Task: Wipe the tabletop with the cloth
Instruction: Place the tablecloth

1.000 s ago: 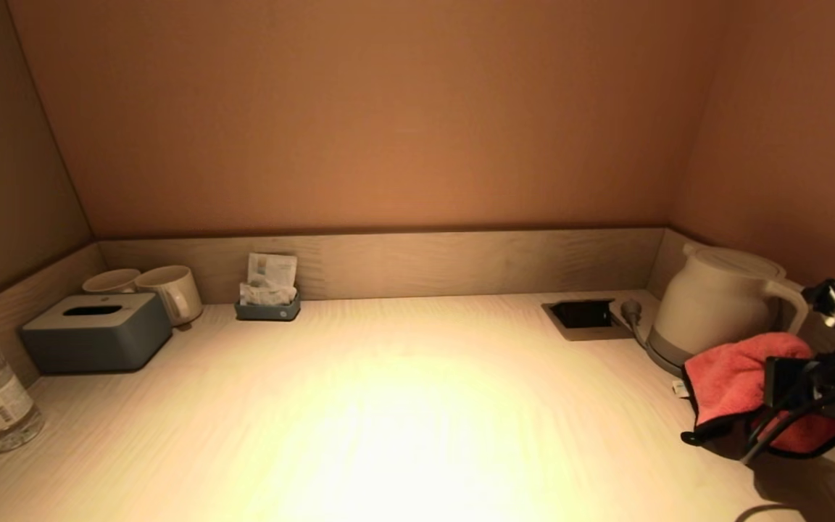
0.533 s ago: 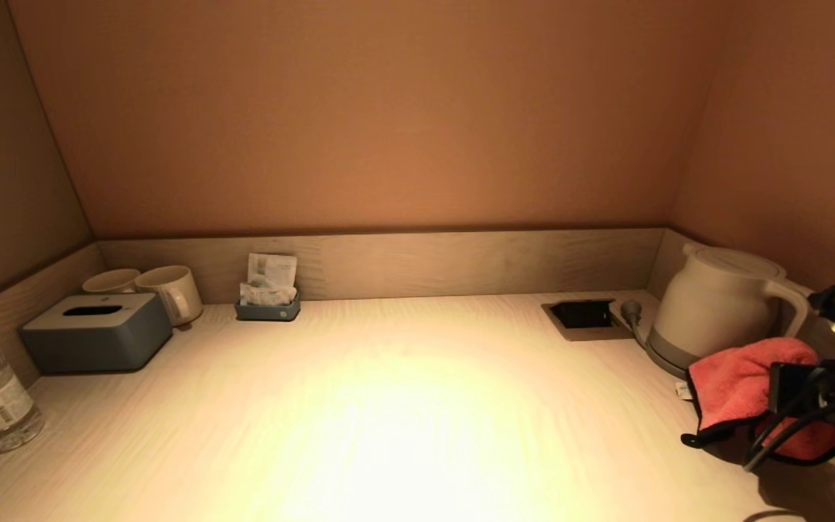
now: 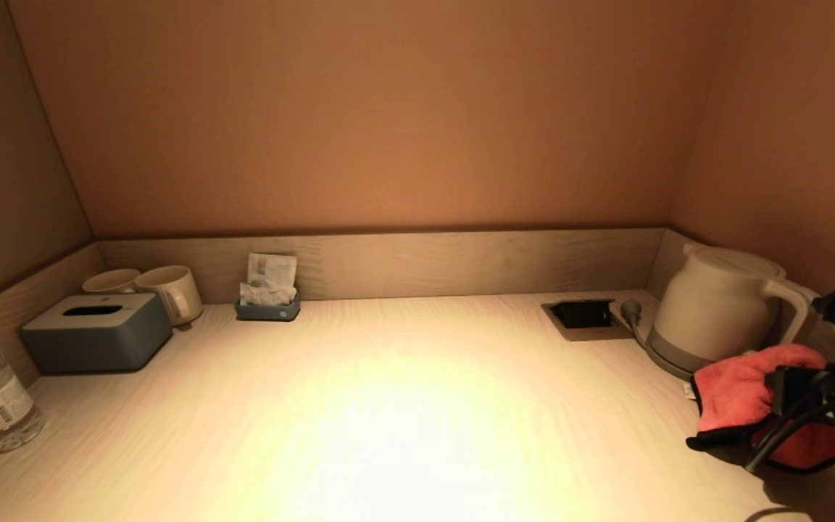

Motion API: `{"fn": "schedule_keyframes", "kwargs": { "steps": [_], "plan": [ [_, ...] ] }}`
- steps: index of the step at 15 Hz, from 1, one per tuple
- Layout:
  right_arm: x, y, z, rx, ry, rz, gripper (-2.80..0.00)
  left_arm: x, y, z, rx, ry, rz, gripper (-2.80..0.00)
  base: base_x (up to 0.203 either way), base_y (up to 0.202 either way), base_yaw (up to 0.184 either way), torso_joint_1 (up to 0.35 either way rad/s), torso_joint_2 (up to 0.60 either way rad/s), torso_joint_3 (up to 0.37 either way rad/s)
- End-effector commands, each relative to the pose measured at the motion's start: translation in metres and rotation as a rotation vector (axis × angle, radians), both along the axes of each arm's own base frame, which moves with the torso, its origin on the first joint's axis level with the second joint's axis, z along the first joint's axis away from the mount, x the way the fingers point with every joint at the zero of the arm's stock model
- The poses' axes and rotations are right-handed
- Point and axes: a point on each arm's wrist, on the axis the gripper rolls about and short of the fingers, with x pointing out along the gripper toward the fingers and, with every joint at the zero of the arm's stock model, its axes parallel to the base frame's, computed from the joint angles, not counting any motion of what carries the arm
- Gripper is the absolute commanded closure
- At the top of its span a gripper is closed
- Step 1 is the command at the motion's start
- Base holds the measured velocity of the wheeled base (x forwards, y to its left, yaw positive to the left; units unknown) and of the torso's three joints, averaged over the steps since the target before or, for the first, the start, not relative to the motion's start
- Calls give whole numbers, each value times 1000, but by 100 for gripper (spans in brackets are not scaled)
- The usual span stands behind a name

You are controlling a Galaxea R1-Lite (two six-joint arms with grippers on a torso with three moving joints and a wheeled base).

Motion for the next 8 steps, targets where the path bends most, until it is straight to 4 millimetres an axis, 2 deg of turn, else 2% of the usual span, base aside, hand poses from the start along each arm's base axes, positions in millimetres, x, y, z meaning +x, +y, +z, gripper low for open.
{"fn": "schedule_keyframes", "kwargs": {
  "steps": [1,5,8],
  "plan": [
    [1,0,0,-1,0,0,-280,0,0,0,0,1,-1,0,0,0,0,0,0,0],
    [-5,2,3,-26,-5,12,-280,0,0,0,0,0,-1,0,0,0,0,0,0,0],
    [-14,6,-4,-116,61,77,-280,0,0,0,0,0,0,0,0,0,0,0,0,0]
  ]
}}
